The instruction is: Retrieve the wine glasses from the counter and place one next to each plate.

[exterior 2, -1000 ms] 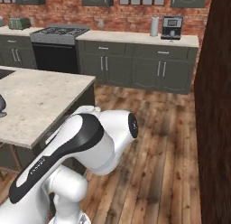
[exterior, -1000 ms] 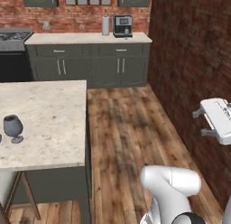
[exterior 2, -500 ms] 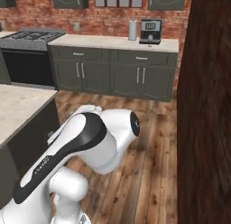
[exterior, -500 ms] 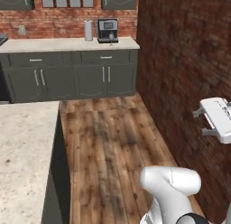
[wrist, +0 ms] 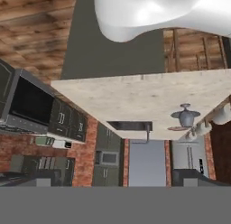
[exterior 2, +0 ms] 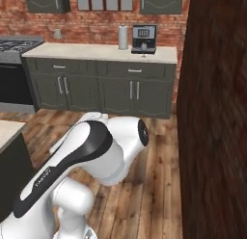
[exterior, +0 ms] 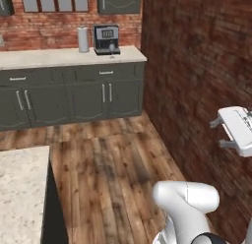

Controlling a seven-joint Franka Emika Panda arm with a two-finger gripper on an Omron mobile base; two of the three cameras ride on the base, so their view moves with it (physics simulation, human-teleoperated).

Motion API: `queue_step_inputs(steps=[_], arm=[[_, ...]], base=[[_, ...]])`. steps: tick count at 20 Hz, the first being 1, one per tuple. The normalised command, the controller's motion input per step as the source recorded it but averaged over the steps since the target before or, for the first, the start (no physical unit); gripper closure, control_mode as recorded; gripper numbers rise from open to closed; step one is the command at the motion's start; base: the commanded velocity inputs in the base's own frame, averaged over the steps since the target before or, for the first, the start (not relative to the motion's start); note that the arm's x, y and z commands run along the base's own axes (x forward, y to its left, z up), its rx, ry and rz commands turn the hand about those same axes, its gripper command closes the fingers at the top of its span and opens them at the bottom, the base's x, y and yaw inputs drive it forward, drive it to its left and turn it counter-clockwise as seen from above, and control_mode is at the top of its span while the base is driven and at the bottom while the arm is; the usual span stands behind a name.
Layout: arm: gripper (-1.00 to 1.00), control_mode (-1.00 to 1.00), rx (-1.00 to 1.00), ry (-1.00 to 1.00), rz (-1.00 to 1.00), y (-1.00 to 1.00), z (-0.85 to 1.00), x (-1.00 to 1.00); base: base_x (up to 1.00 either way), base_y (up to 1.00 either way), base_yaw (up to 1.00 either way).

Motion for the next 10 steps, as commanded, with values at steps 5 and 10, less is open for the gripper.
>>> queue_step_inputs(steps=[5,10], arm=[[-1.00,1.00,0.00,0.00,0.00,0.00,0.00,0.00],[-1.00,1.00,0.00,0.00,0.00,0.00,0.00,0.00]], base=[[1.00,-0.01,-0.17],[1.00,-0.39,-0.03]])
